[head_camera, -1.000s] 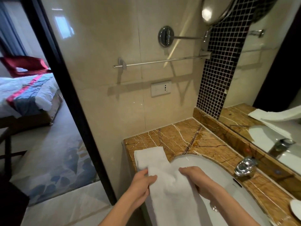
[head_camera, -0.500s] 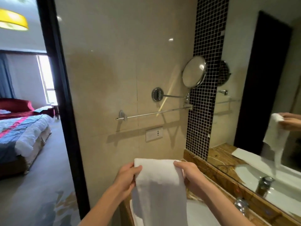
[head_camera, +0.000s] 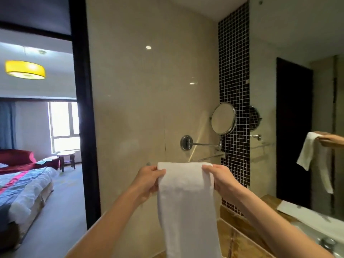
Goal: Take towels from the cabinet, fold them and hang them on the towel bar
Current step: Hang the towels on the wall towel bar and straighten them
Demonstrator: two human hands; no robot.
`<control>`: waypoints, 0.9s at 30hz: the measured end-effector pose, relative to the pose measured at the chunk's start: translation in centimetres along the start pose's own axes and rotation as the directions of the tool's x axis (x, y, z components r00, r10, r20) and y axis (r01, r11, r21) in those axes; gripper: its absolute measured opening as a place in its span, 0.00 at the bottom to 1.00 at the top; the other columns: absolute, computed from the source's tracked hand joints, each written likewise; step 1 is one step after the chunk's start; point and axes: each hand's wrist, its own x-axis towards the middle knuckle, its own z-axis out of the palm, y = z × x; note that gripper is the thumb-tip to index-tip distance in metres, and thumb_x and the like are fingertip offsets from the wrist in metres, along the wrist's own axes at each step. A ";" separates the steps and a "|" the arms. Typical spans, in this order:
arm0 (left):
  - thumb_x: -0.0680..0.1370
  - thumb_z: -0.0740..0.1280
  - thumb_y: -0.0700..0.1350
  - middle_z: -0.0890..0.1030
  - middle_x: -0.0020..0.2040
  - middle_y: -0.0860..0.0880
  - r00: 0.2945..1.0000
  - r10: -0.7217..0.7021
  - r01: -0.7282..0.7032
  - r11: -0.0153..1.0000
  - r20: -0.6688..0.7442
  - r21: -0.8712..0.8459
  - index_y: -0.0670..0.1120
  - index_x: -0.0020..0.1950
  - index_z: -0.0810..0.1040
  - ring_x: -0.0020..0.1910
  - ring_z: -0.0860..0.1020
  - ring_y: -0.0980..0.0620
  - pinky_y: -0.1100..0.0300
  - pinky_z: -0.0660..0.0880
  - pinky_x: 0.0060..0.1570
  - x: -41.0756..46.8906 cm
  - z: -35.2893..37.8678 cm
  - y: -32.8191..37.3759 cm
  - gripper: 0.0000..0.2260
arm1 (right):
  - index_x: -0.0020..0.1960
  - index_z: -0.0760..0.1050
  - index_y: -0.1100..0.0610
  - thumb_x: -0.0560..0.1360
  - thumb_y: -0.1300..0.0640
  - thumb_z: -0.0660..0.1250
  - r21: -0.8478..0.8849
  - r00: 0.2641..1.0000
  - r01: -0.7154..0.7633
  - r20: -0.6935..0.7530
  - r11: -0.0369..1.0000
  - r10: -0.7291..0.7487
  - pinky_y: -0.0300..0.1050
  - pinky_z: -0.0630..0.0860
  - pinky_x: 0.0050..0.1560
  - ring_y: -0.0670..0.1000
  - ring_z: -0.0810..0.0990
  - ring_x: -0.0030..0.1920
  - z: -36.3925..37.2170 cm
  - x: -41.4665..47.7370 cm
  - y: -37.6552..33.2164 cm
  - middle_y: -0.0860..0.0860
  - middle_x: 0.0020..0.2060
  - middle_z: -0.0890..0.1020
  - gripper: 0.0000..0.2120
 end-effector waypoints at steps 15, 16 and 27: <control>0.77 0.61 0.33 0.78 0.44 0.41 0.986 0.158 -0.160 0.986 0.042 0.043 0.40 0.49 0.79 0.38 0.76 0.48 0.62 0.78 0.32 8.9 -0.2 8.9 0.08 | 0.32 0.69 0.60 0.78 0.56 0.64 0.088 0.990 0.117 -0.090 0.989 -0.109 0.43 0.56 0.29 0.49 0.59 0.20 1.2 9.9 -8.1 0.47 0.16 0.61 0.16; 0.77 0.61 0.33 0.79 0.43 0.42 0.984 0.175 -0.176 0.984 0.034 0.032 0.40 0.51 0.79 0.37 0.77 0.49 0.62 0.78 0.31 9.7 -0.1 9.6 0.09 | 0.31 0.68 0.59 0.78 0.56 0.64 0.086 0.987 0.140 -0.090 0.986 -0.132 0.42 0.56 0.29 0.49 0.59 0.21 1.1 10.9 -8.5 0.47 0.17 0.61 0.17; 0.75 0.61 0.33 0.81 0.40 0.45 0.952 0.305 -0.305 0.952 -0.015 0.017 0.42 0.52 0.79 0.33 0.78 0.50 0.63 0.74 0.26 19.0 0.5 15.5 0.11 | 0.48 0.79 0.59 0.60 0.42 0.67 0.154 0.949 0.306 0.024 0.939 -0.314 0.51 0.63 0.44 0.55 0.73 0.43 3.1 24.1 -12.9 0.56 0.42 0.76 0.25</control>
